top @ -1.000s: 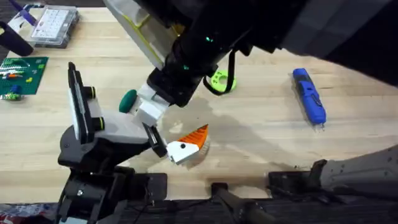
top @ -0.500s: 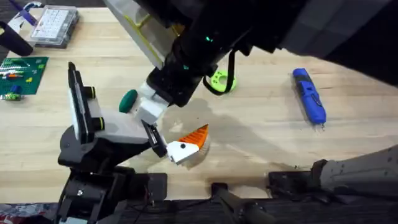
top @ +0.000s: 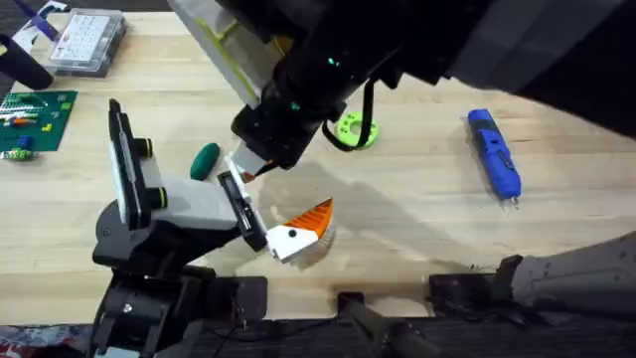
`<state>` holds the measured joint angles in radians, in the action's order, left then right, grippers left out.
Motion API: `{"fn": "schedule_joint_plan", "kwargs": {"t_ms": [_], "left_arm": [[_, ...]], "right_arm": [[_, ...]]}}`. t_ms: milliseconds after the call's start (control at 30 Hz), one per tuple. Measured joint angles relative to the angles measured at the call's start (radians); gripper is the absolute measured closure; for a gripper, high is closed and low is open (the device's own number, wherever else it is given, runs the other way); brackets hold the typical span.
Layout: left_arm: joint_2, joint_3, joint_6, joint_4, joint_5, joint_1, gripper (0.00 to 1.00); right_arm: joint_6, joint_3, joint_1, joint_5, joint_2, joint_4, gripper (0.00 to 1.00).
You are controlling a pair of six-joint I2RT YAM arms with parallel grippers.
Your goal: Pick up the gripper from the table and insert it into the empty holder that is missing its gripper. Then pick up a screw, insert it into the mounting hole, and use the screwdriver to tighten it. Finally, clean up the table by picking up the vegetable and placing it into the bucket.
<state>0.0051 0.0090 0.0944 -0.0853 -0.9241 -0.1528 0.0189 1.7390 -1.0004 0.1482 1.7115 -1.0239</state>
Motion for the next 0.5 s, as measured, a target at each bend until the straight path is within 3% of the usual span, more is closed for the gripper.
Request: {"fn": "schedule_joint_plan", "kwargs": {"t_ms": [500], "left_arm": [[0.0, 0.0, 0.0, 0.0, 0.0, 0.0, 0.01]], "right_arm": [[0.0, 0.0, -0.008, 0.0, 0.0, 0.0, 0.769]]}}
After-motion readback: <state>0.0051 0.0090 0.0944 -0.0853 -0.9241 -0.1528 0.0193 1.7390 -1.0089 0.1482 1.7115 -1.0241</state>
